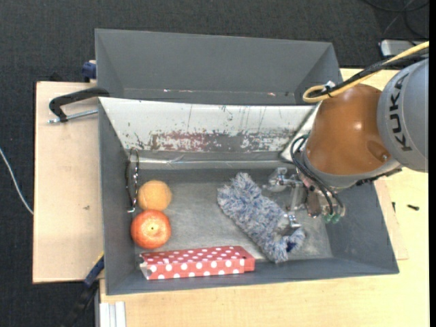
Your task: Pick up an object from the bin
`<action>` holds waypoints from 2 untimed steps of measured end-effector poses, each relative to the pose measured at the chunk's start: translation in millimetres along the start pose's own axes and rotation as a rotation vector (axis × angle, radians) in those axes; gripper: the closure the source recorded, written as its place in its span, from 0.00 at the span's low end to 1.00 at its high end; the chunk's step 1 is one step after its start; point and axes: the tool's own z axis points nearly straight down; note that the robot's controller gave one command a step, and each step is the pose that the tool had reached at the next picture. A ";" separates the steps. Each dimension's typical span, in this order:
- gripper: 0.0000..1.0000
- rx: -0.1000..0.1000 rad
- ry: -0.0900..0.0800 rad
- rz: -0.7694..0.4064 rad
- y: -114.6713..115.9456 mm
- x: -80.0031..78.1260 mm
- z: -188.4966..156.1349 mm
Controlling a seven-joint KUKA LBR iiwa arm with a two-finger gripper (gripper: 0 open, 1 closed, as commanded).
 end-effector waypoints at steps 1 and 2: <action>1.00 -0.001 -0.007 0.066 2.0 -27.8 72.7; 1.00 -0.001 -0.007 0.066 2.0 -27.8 72.7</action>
Offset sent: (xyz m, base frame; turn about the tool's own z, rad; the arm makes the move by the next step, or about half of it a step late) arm 0.0000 0.0000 0.0000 0.0000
